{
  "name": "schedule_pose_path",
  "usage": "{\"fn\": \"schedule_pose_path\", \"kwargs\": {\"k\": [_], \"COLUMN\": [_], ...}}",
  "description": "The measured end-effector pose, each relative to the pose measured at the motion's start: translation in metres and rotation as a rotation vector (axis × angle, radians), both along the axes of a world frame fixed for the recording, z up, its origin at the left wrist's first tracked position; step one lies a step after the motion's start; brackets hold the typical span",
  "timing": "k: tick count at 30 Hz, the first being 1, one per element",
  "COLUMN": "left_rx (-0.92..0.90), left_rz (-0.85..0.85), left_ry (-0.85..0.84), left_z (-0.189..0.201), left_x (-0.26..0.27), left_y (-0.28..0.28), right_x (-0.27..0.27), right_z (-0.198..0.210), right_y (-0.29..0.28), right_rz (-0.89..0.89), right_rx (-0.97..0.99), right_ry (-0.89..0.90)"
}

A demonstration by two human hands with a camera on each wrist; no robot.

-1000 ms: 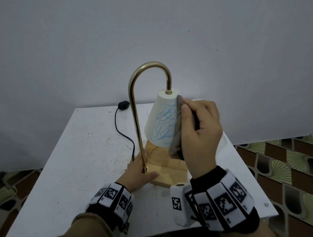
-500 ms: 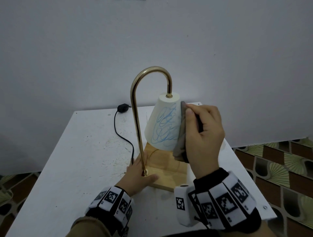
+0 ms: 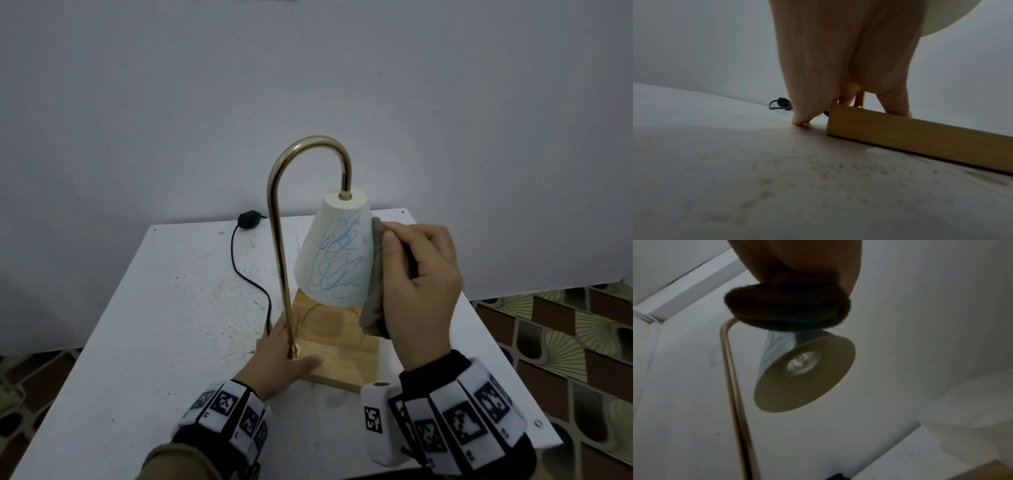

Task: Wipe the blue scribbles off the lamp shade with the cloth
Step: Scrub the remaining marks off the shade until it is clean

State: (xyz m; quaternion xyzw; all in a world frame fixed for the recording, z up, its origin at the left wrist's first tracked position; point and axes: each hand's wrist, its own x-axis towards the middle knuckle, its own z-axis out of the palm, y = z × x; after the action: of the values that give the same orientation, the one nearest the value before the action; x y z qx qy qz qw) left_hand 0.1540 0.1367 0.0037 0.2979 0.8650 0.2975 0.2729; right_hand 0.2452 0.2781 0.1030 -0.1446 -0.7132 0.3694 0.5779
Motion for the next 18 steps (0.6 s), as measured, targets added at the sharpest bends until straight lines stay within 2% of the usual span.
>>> {"fn": "schedule_pose_path", "kwargs": {"k": [3,9,14,18], "left_rx": [-0.002,-0.021,0.008,0.013], "left_rz": [-0.001,-0.003,0.002,0.005], "left_ry": [0.000,0.001,-0.005,-0.019], "left_z": [0.000,-0.001,-0.003,-0.005], "left_x": [0.000,0.000,-0.001,-0.004], "left_y": [0.000,0.000,0.000,0.000], "right_x": [0.000,0.014,0.006,0.001], "right_z": [0.003,-0.012,-0.004,0.005], "right_y": [-0.011,-0.012,0.002,-0.009], "right_rz": [0.041,0.054,0.006,0.033], "right_rx": [0.018,0.156,0.040,0.057], "right_ry": [0.020,-0.056,-0.018,0.010]}}
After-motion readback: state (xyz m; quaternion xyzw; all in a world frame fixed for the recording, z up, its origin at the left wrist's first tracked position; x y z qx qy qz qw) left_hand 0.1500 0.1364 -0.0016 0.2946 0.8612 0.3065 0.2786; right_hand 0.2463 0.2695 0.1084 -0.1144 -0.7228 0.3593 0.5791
